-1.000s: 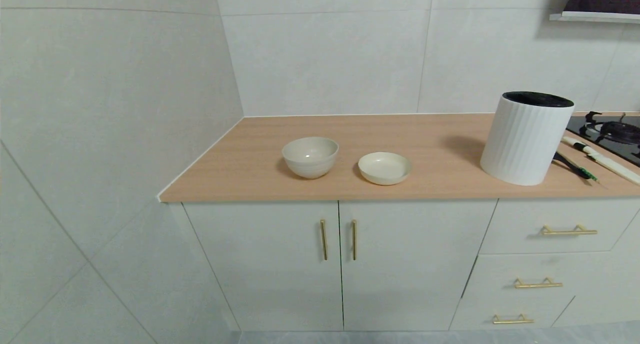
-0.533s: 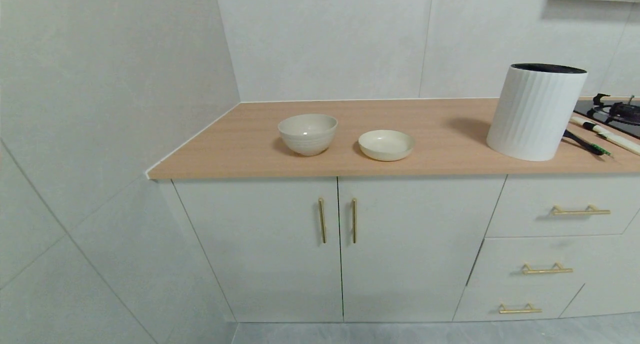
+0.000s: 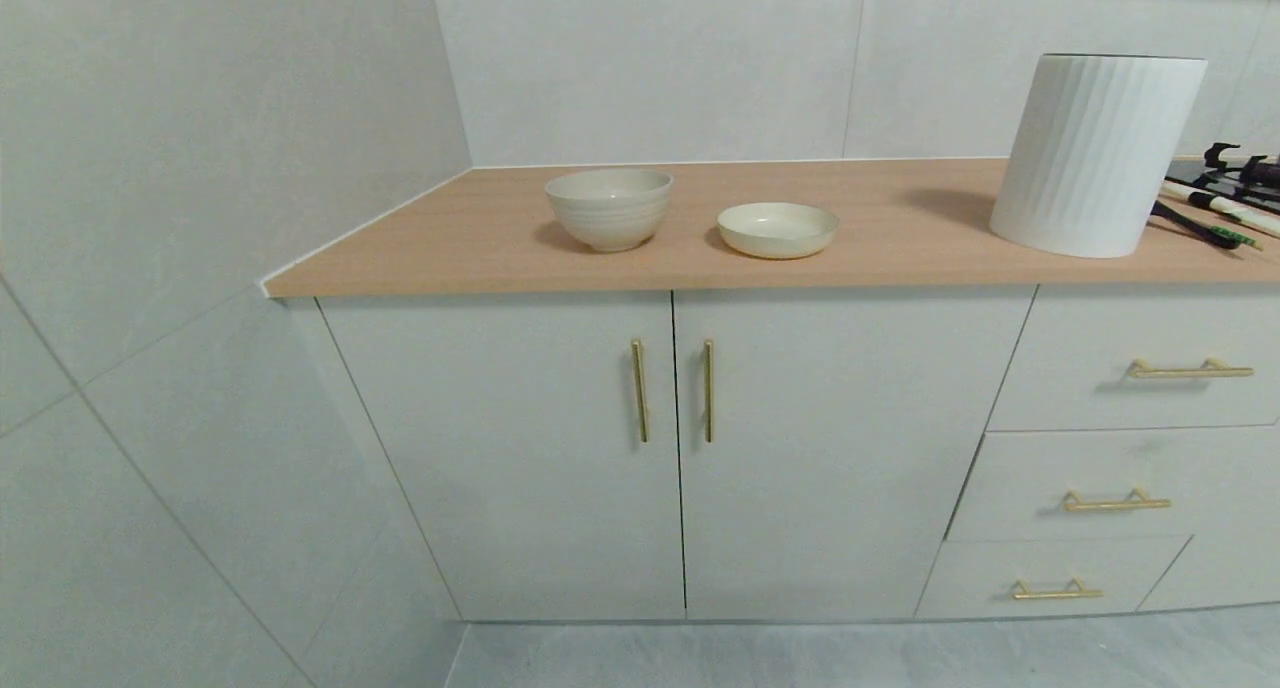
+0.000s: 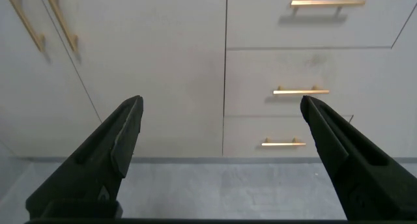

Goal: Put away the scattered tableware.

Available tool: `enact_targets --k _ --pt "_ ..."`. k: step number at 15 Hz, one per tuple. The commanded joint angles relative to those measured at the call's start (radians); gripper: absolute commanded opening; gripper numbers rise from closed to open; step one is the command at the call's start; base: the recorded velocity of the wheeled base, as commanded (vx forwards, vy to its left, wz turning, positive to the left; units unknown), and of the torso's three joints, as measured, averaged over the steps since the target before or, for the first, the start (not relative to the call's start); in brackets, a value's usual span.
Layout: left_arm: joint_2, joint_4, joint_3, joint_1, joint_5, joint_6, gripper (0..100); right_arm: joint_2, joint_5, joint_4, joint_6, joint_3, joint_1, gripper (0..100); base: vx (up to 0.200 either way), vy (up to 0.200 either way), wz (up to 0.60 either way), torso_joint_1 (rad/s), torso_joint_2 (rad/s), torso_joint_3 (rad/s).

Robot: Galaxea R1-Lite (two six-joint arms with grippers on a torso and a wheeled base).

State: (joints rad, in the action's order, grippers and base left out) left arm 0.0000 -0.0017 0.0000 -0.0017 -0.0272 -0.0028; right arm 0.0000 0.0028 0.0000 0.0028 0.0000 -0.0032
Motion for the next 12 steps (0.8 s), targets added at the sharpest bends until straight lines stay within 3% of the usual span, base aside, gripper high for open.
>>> enact_targets --k 1,4,12 --pt "0.0 -0.001 0.0 0.0 0.0 0.0 100 0.0 0.0 0.0 0.0 0.0 0.0 100 0.0 0.0 0.0 -0.1 0.44 0.33" --pt "0.0 -0.001 0.0 0.0 0.0 0.0 100 0.0 0.0 0.0 0.0 0.0 0.0 100 0.0 0.0 0.0 -0.059 0.32 0.245" --pt "0.0 -0.001 0.0 0.0 0.0 0.0 100 0.0 0.0 0.0 0.0 0.0 0.0 100 0.0 0.0 0.0 -0.006 0.02 0.012"
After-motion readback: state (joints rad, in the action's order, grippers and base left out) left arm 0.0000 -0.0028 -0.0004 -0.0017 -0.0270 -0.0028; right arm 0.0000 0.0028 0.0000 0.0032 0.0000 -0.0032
